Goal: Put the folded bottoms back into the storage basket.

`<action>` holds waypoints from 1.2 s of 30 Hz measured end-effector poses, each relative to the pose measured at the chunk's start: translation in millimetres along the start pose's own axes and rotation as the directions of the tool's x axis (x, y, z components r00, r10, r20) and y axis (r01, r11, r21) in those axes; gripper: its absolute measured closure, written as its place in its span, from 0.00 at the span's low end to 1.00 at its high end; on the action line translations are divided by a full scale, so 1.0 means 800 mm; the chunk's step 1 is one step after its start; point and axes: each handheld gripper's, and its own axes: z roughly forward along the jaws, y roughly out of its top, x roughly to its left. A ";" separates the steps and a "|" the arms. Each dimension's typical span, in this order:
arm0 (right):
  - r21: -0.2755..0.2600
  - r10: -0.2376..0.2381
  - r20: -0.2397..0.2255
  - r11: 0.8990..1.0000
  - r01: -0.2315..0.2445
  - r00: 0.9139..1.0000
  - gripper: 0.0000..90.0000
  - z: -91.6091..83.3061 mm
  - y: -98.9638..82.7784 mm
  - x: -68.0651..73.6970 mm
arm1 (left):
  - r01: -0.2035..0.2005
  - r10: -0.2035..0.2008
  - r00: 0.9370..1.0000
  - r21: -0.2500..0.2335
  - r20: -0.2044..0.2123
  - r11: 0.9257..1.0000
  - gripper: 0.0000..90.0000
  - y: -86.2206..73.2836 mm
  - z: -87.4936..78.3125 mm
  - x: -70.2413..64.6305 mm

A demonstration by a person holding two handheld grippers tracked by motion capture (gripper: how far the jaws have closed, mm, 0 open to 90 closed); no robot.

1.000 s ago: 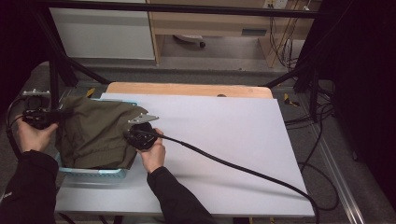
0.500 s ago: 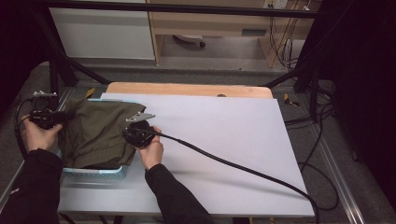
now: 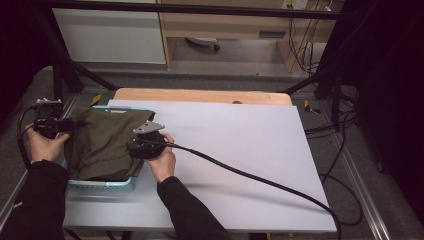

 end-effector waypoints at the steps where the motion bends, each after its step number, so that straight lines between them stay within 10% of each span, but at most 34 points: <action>1: -0.009 0.005 -0.004 1.000 -0.005 1.000 0.31 -0.001 0.000 0.001 | -0.004 0.004 1.000 -0.004 0.004 1.000 0.48 0.001 -0.002 -0.002; 8: 0.029 0.001 0.055 1.000 -0.003 0.998 0.08 -0.022 0.004 0.002 | -0.047 0.049 0.998 -0.045 0.038 0.998 0.31 0.002 -0.022 -0.015; 23: 0.034 0.053 -0.070 0.998 -0.050 0.996 0.00 -0.094 -0.032 -0.033 | -0.101 0.110 0.983 -0.068 0.147 0.993 0.06 -0.005 -0.036 -0.061; 30: 0.046 0.081 -0.068 0.996 -0.078 0.994 0.00 -0.130 -0.057 -0.058 | -0.131 0.138 0.973 -0.052 0.185 0.990 0.07 -0.006 -0.019 -0.087; 36: 0.053 0.093 -0.059 0.995 -0.090 0.994 0.00 -0.160 -0.079 -0.079 | -0.153 0.158 0.971 -0.037 0.178 0.987 0.31 -0.008 0.000 -0.101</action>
